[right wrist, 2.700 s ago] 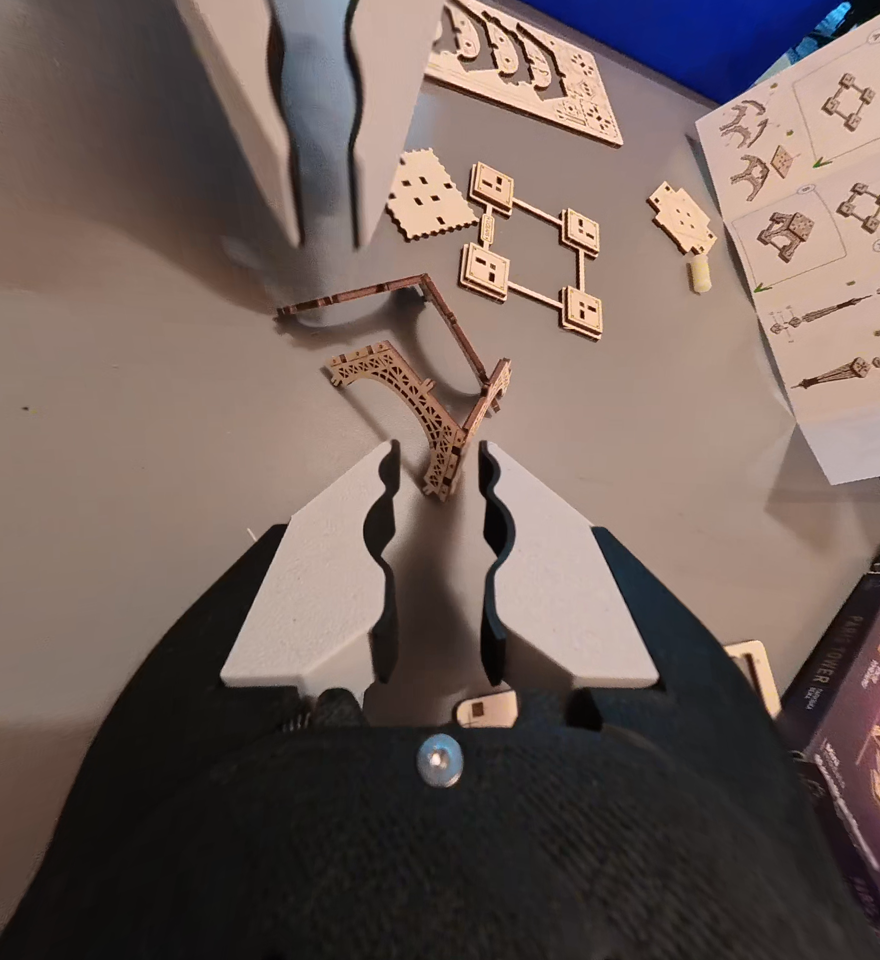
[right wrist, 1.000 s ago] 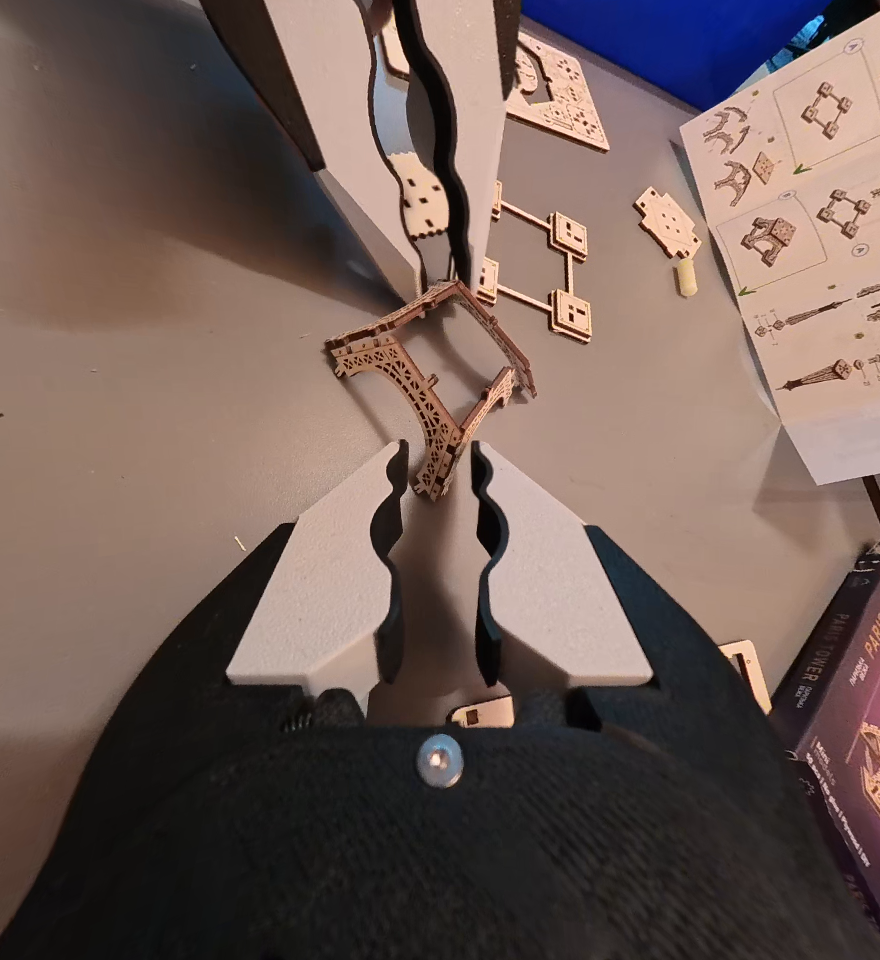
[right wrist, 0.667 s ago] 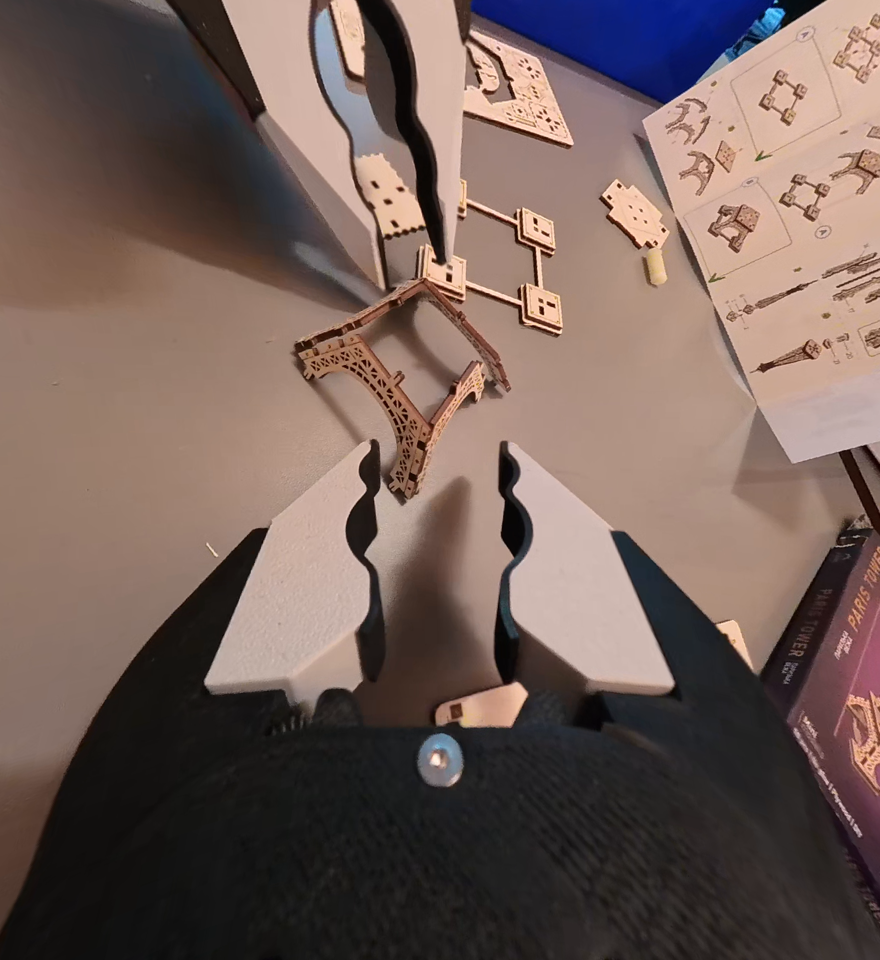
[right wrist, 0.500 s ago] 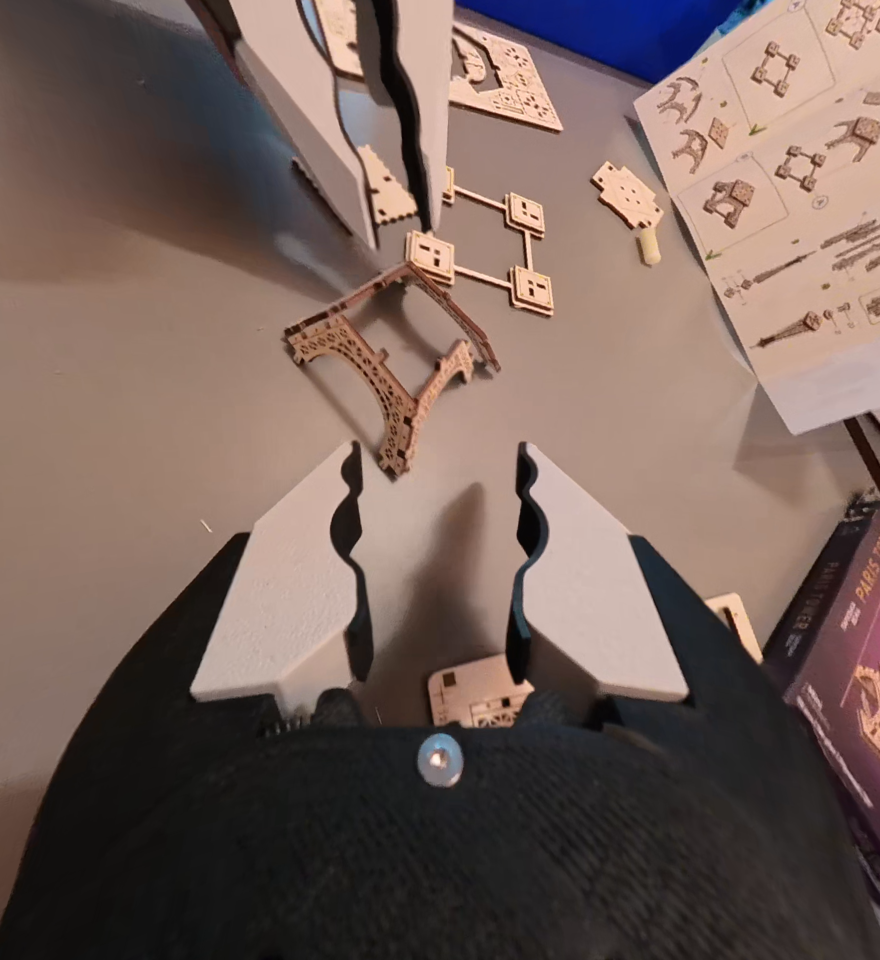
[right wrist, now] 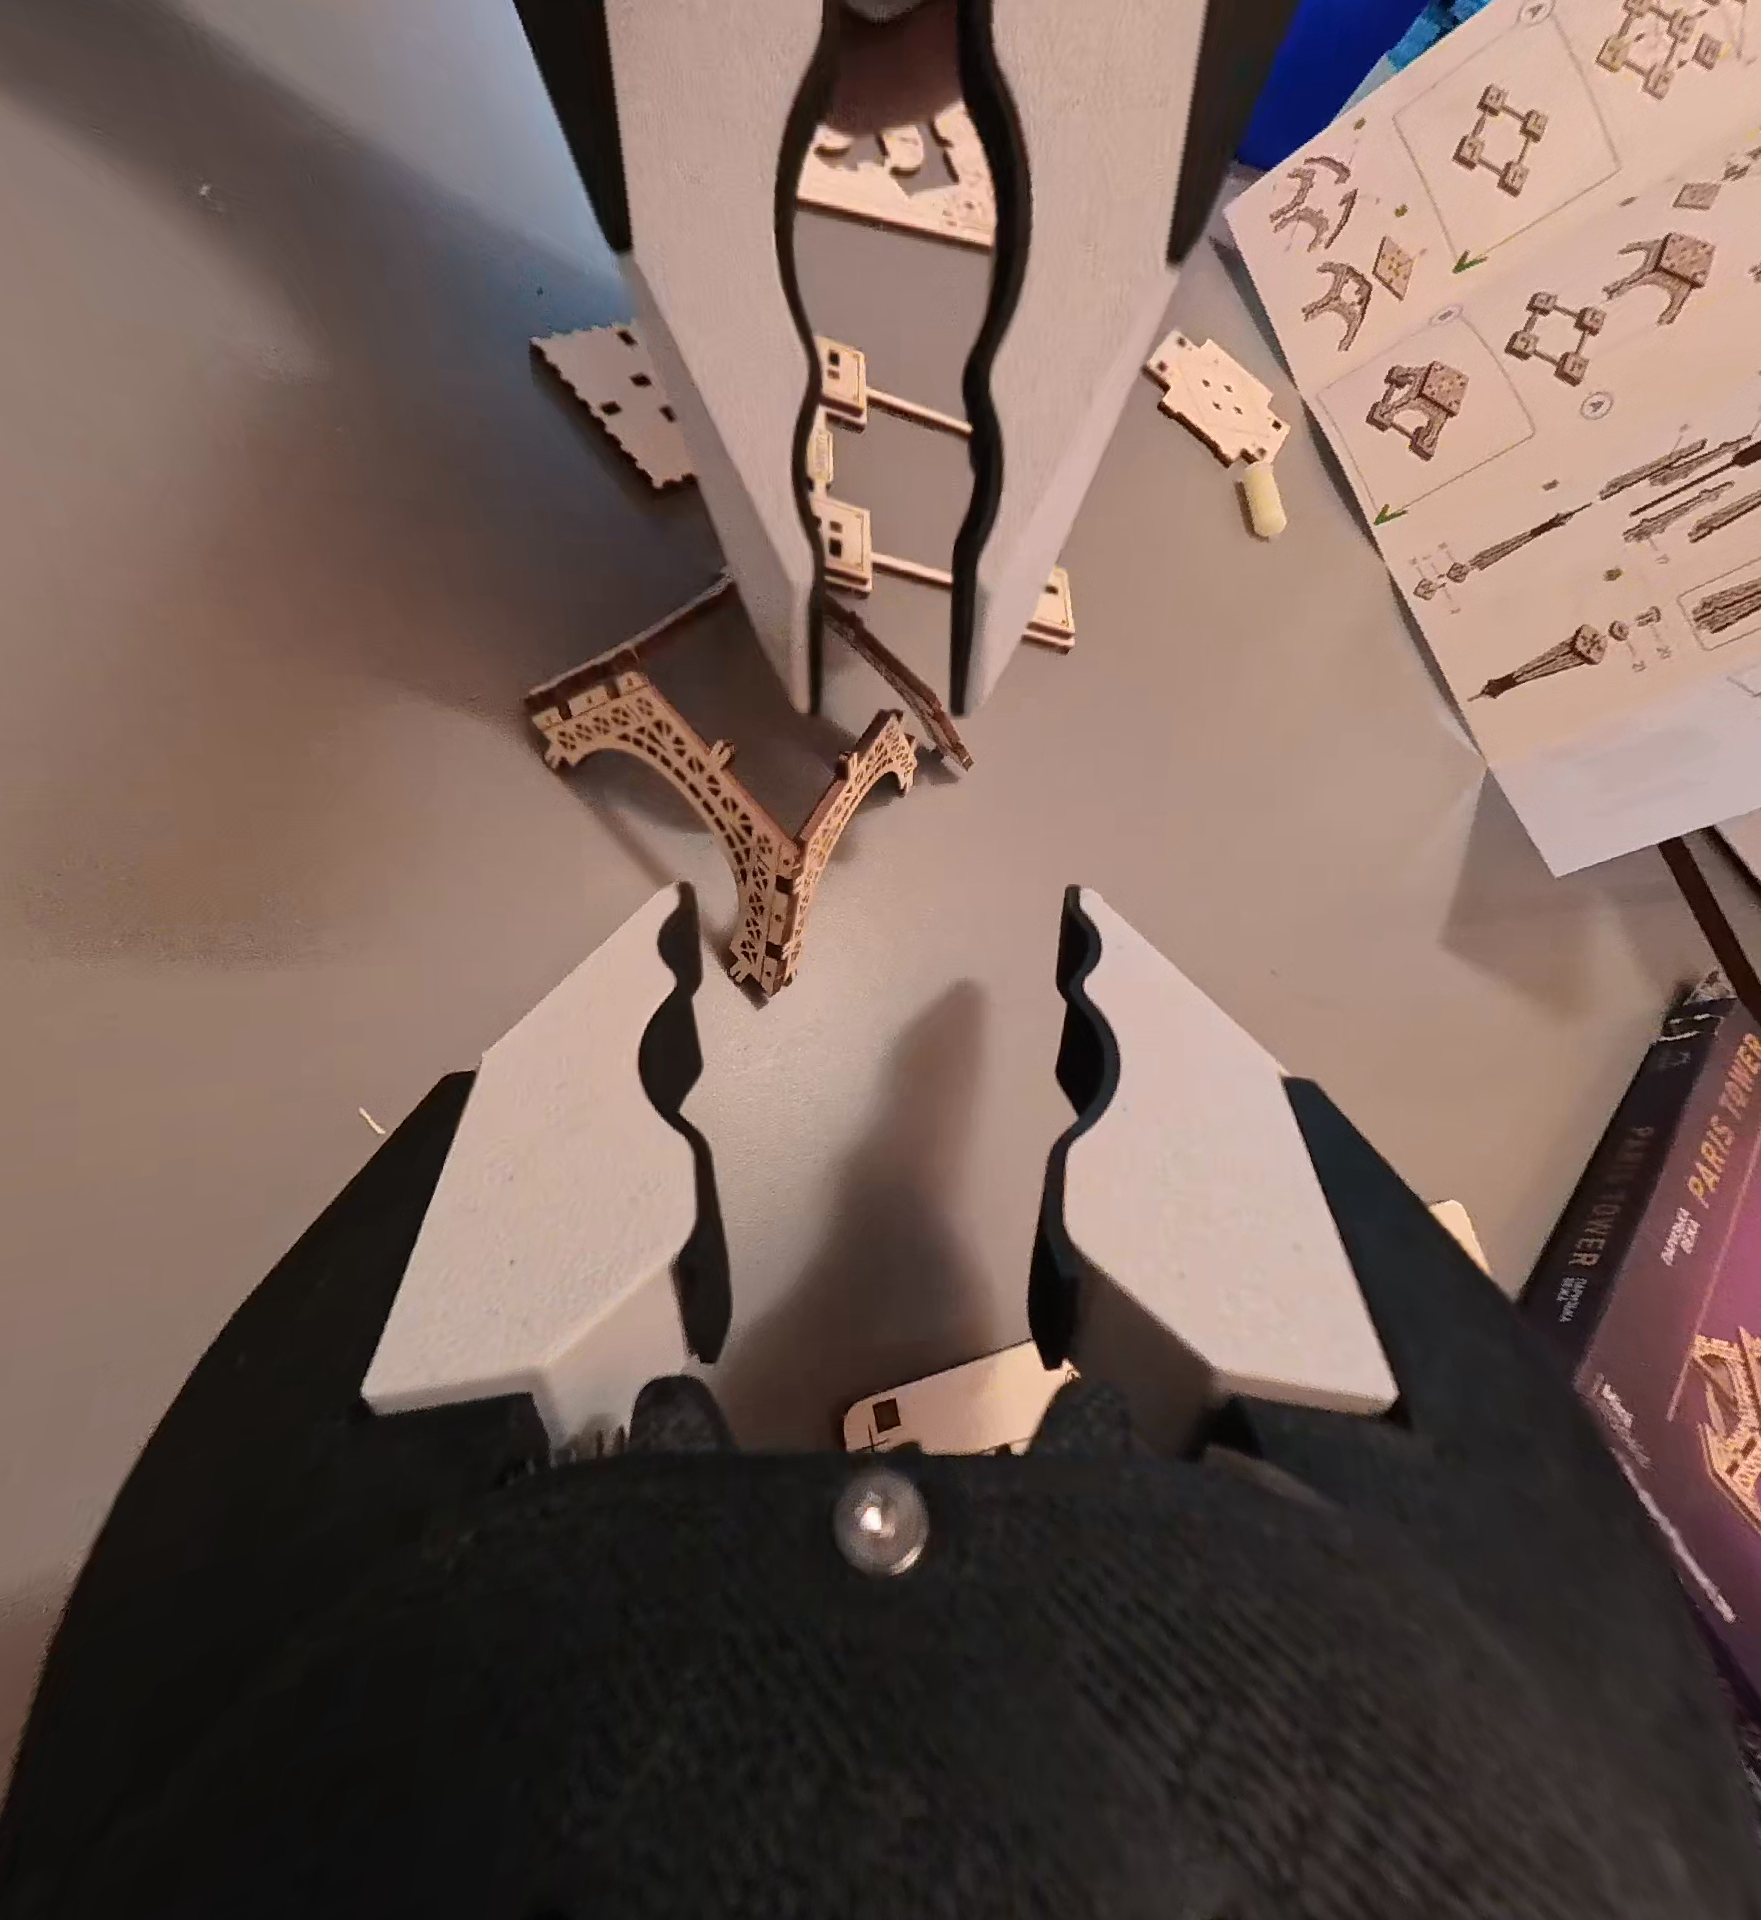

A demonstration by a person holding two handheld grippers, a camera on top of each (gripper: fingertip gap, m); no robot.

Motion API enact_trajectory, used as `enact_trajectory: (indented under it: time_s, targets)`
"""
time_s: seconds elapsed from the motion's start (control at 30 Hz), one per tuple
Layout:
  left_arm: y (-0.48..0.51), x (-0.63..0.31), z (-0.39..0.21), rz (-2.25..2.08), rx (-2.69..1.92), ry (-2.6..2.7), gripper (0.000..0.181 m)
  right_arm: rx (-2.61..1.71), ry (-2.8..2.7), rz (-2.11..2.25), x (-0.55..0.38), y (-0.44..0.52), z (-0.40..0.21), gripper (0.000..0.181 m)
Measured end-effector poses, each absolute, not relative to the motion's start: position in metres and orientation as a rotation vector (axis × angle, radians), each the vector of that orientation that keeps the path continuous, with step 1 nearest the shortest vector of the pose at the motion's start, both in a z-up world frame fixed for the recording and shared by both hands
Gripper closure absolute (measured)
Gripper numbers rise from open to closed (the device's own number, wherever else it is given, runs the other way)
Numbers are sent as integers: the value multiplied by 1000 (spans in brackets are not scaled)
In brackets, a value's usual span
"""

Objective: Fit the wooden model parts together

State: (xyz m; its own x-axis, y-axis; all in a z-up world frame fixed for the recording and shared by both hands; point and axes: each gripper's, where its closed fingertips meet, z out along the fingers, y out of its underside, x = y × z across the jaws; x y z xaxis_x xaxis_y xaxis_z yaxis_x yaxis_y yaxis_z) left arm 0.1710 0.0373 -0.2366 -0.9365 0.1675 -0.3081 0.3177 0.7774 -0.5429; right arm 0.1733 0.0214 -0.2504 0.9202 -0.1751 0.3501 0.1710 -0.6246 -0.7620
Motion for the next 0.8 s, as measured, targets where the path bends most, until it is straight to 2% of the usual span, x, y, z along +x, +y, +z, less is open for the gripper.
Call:
enact_trajectory:
  time_s: [0.1,0.2,0.27,0.37,0.57,0.8]
  targets:
    - [35,173,-247,-759,511,2762,164,-2181,-8,-524,173,22,-249,116]
    - [32,176,-254,-690,573,2770,177,-2180,-1,-537,175,21,-249,116]
    - [28,178,-256,-687,590,2754,180,-2177,-11,-552,175,21,-249,120]
    - [25,179,-255,-723,648,2699,181,-2164,-38,-599,176,22,-247,126]
    - [17,180,-242,-897,775,2390,181,-2149,-10,-615,180,9,-244,124]
    - [19,176,-211,-1151,657,2263,181,-1889,86,-524,179,0,-197,122]
